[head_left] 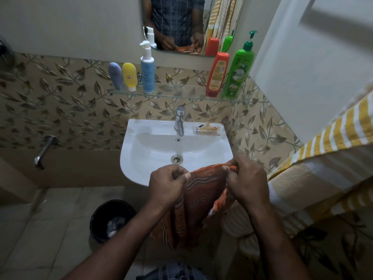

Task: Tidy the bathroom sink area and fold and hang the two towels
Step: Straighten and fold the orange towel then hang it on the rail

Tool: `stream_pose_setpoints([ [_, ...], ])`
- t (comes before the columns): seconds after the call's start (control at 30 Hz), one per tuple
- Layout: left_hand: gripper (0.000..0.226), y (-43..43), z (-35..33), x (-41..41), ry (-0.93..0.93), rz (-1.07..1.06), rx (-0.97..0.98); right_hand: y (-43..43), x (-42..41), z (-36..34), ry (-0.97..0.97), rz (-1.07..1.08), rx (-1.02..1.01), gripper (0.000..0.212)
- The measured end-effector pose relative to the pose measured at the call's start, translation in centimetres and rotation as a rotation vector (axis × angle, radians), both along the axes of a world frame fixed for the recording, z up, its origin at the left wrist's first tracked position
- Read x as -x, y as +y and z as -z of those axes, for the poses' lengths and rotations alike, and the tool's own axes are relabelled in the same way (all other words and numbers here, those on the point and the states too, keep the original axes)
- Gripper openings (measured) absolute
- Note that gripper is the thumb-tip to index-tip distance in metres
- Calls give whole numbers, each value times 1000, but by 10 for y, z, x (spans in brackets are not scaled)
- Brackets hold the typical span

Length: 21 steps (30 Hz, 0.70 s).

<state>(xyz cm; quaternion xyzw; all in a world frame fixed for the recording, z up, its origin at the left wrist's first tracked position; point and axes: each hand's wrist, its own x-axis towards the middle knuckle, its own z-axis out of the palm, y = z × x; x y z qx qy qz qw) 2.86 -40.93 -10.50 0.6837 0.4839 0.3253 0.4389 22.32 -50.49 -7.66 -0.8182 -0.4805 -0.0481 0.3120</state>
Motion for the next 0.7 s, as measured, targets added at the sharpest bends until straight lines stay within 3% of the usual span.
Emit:
stream_pose_setpoints([
  [0.1,5,-1,0,-4,20,41,-19,-2,14,-1,7,-250,15,18],
  [0.23,3,-2,-2,-3,41,307,-226,0,30,3,112,-565,129,29],
  [0.43,19,4,-3,9,21,493,-267,-2,23,11,176,-576,211,17],
  [0.7,12,-2,-2,14,-107,374,-138,-5,32,11,192,-441,37,17],
])
